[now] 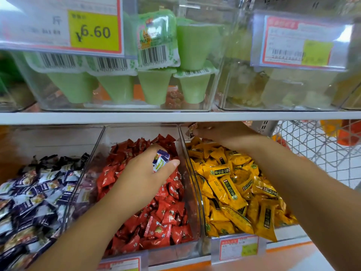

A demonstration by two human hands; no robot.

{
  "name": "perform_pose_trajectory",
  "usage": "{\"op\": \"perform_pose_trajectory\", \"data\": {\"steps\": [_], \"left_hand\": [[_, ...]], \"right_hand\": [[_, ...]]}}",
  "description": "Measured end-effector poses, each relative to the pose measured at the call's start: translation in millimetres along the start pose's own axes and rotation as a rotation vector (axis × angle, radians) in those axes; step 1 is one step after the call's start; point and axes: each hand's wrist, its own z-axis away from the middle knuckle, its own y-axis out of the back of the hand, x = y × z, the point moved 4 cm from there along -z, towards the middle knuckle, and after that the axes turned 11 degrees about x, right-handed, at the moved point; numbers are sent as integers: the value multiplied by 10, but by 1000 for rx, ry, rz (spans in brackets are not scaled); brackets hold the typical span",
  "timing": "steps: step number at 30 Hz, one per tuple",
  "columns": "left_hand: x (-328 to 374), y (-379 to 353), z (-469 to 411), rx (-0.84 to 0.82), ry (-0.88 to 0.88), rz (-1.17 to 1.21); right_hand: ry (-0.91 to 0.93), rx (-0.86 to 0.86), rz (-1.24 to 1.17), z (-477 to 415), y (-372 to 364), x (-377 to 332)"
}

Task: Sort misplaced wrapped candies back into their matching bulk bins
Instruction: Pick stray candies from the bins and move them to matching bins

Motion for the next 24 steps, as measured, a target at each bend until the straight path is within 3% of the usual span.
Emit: {"op": "perform_pose_trajectory", "data": {"steps": [8,15,19,22,24], "left_hand": [[31,-93,-3,-28,152,326],[19,-73,17,-50,151,283],[7,-14,-16,29,152,248],[6,4,-63,74,167,269],[19,-16,-78,63,186,284]], "right_hand": [[78,-65,-431,749,-162,-345],[63,-90,-465,917,-160,-315],[87,234,30,587,320,-67],[16,154,385,148,373,201],[-26,23,431,-97,251,348]]}}
